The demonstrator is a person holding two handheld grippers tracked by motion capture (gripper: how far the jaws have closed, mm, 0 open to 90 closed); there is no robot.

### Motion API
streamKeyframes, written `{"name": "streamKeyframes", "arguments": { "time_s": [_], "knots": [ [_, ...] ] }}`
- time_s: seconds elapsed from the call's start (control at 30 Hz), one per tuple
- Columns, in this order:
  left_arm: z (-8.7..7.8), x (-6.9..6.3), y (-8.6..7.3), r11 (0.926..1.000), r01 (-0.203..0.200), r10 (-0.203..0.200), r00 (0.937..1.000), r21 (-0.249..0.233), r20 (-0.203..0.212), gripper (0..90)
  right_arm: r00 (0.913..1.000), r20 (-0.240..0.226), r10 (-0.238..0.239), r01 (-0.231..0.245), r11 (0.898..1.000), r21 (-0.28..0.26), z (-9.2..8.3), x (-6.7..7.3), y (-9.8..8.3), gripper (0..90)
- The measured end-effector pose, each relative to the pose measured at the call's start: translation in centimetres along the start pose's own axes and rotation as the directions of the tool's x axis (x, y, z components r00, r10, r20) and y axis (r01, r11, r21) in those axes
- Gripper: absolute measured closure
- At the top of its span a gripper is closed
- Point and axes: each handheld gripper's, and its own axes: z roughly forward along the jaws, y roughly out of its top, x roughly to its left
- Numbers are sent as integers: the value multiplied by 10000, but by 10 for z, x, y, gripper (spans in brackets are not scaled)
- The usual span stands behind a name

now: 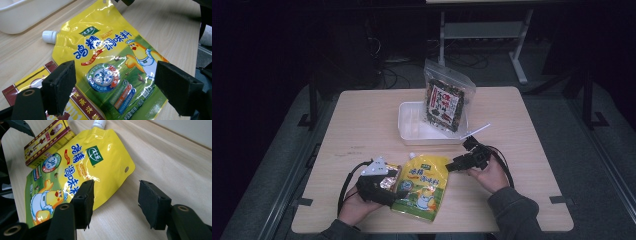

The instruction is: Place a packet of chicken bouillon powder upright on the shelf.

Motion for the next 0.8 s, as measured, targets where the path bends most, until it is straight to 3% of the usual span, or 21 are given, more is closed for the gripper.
{"name": "streamKeyframes", "arguments": {
  "time_s": [0.8],
  "knots": [
    [0, 0, 0, 10000, 6, -6, 10000, 9, -37, 172, 9992, -175, 368, -364, 9991, 194, 14, -6, 3, 486]
  ]
}}
